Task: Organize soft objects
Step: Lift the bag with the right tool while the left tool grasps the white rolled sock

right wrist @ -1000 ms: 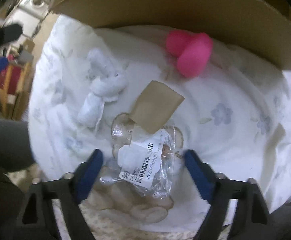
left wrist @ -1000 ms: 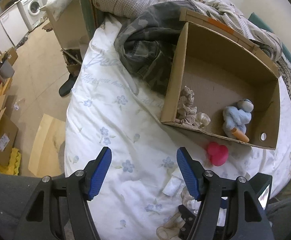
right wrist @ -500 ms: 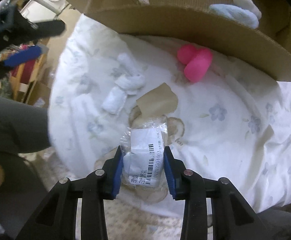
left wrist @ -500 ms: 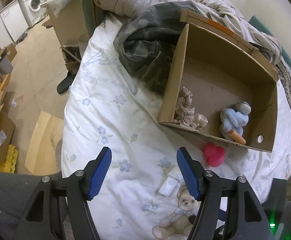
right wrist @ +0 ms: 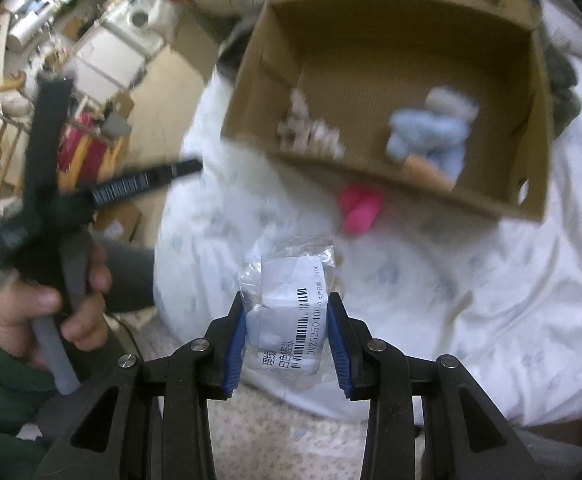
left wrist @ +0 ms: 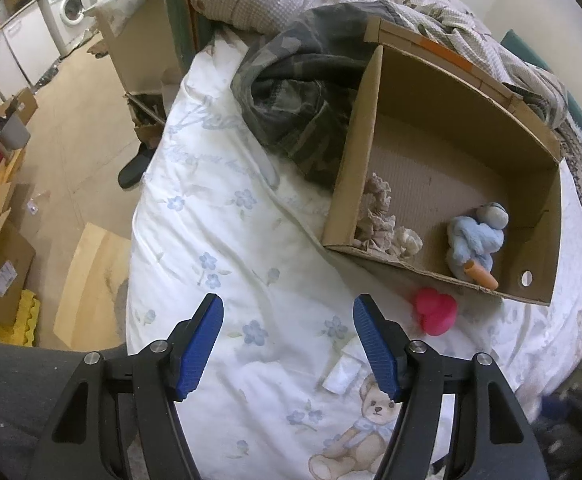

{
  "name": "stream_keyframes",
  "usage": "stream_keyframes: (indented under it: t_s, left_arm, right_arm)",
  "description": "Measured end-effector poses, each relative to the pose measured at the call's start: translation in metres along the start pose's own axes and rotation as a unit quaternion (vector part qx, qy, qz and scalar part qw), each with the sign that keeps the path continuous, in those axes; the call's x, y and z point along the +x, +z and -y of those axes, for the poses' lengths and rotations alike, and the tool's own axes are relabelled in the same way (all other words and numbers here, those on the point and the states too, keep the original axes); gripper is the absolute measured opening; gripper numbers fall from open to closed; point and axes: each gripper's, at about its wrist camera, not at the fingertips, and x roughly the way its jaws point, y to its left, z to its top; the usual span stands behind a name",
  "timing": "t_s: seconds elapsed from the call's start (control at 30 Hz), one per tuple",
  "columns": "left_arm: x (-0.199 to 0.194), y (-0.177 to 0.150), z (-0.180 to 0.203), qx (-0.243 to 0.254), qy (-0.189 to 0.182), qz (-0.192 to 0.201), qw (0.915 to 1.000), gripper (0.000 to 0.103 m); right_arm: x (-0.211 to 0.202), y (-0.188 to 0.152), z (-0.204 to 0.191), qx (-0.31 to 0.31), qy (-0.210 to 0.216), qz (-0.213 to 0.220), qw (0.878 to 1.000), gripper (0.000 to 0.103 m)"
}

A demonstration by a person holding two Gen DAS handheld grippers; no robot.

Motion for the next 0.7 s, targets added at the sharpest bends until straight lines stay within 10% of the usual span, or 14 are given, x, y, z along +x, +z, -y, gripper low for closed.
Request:
stream_keyframes:
  t_s: [0.27, 0.7]
  left_arm:
    - [0.015, -0.004, 0.004, 0.009, -0.011, -0.032, 0.9994, 0.065]
    - [0.073, -0.033, 0.055, 0.096, -0.027, -0.126, 0.9870, 0.064]
  right_arm:
    - [-0.021, 0.001, 0.031, 0.048, -0.007, 0.116, 0.992, 0.039]
    - [0.006, 0.005, 0.061, 0.113, -0.020, 0.104, 0.988, 0.039]
